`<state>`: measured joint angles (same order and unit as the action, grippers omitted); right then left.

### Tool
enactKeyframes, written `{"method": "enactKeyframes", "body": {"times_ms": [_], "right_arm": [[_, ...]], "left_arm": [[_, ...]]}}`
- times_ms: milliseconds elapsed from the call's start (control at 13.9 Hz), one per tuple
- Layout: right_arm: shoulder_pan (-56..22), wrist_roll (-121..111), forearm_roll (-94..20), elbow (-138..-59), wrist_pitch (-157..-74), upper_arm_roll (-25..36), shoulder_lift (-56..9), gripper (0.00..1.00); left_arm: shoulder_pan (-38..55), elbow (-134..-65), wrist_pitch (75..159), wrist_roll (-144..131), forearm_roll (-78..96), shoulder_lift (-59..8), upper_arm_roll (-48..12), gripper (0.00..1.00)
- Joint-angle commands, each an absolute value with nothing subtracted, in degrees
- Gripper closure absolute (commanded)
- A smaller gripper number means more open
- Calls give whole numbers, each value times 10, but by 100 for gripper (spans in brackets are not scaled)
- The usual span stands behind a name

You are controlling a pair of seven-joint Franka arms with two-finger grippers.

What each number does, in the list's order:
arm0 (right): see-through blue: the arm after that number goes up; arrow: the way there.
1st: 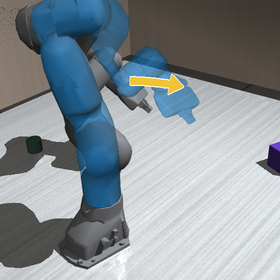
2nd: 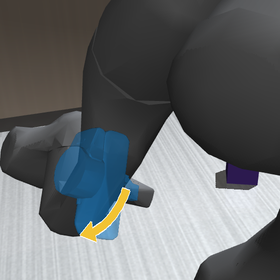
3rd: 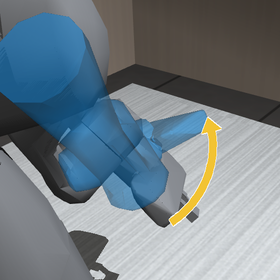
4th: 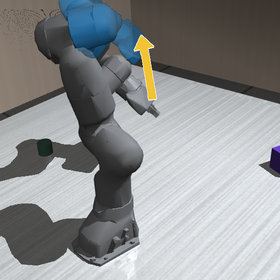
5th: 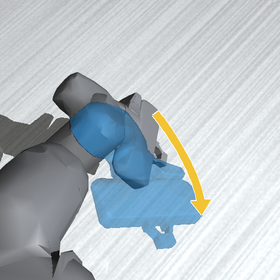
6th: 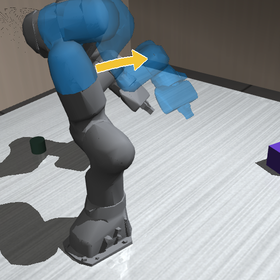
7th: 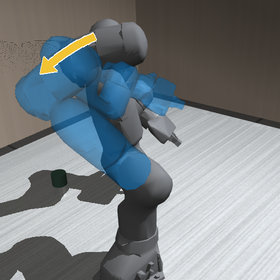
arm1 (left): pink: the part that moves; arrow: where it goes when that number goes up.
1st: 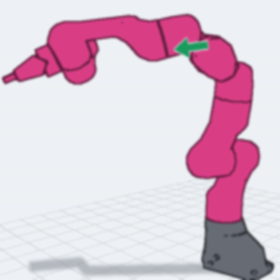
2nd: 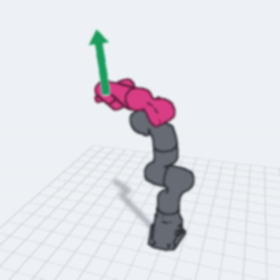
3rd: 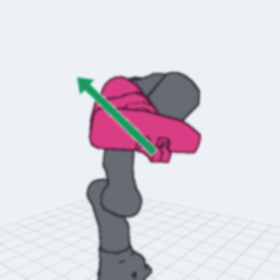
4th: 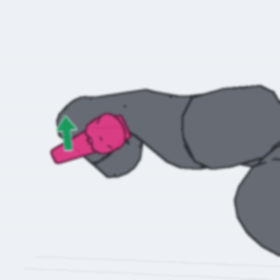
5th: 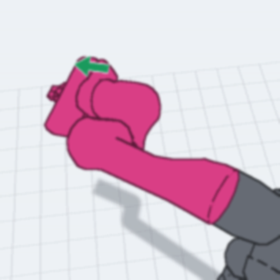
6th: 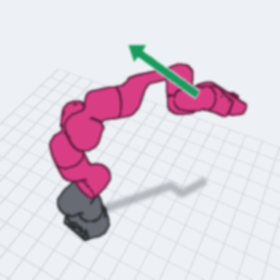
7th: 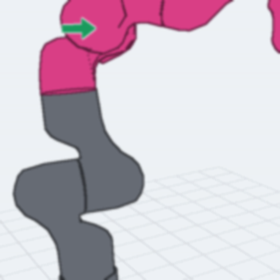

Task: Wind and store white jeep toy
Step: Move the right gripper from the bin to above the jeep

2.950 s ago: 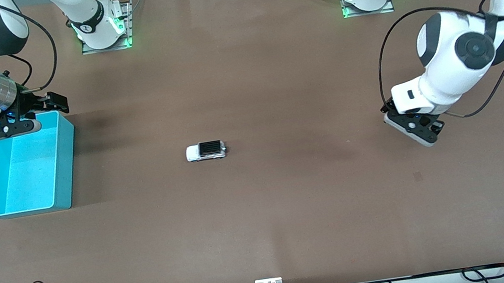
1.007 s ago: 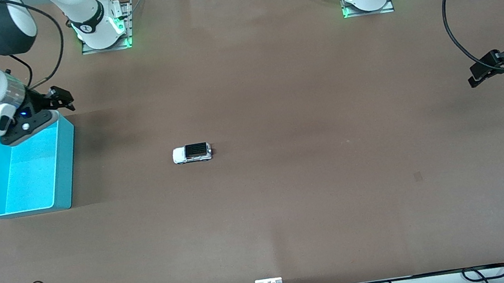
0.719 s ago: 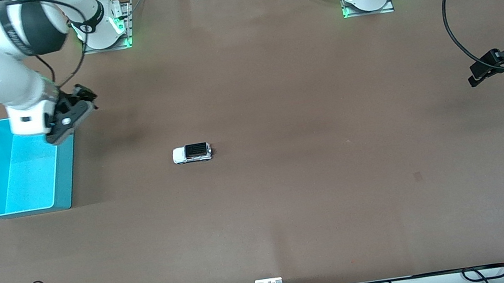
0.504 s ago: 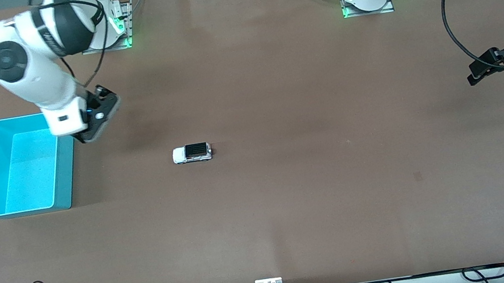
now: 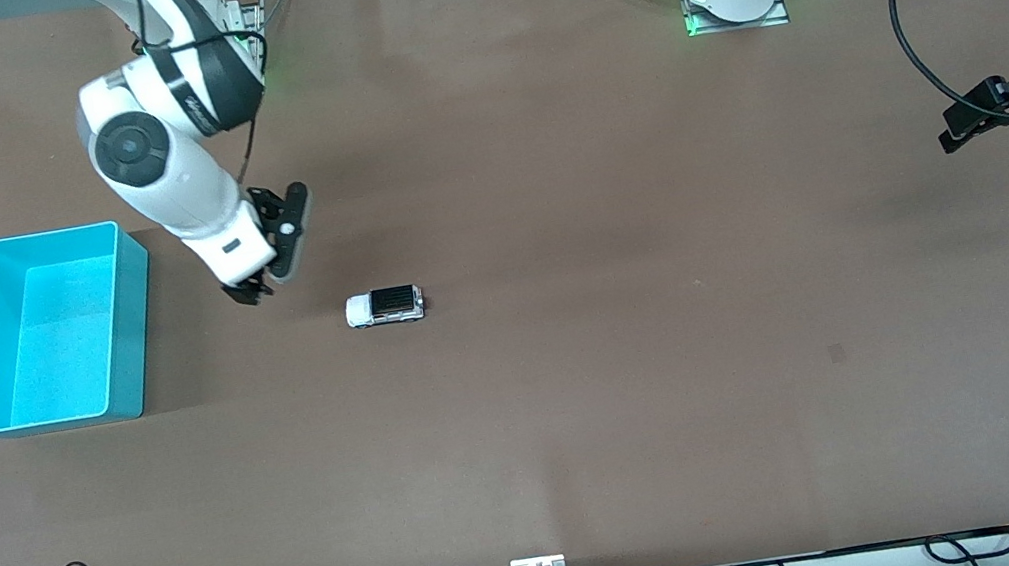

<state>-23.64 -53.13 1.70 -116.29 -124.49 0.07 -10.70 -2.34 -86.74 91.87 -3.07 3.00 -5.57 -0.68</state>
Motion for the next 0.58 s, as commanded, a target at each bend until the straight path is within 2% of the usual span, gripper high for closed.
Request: {"method": "enactKeyframes", "body": {"times_ms": [0,288,504], "right_arm": [[-255,-559,25,-1100,-1236,6,-161,0],[-279,-577,25,-1049,-1242,6,-219,0],[-290,-576,22,-1046,-1267,6,-237,0]], "left_arm": [[-23,-866,910,-26,20,-50,-5,0],[-22,-866,912,-26,21,-48,-6,0],[-24,-867,912,-26,22,-48,-5,0]]}}
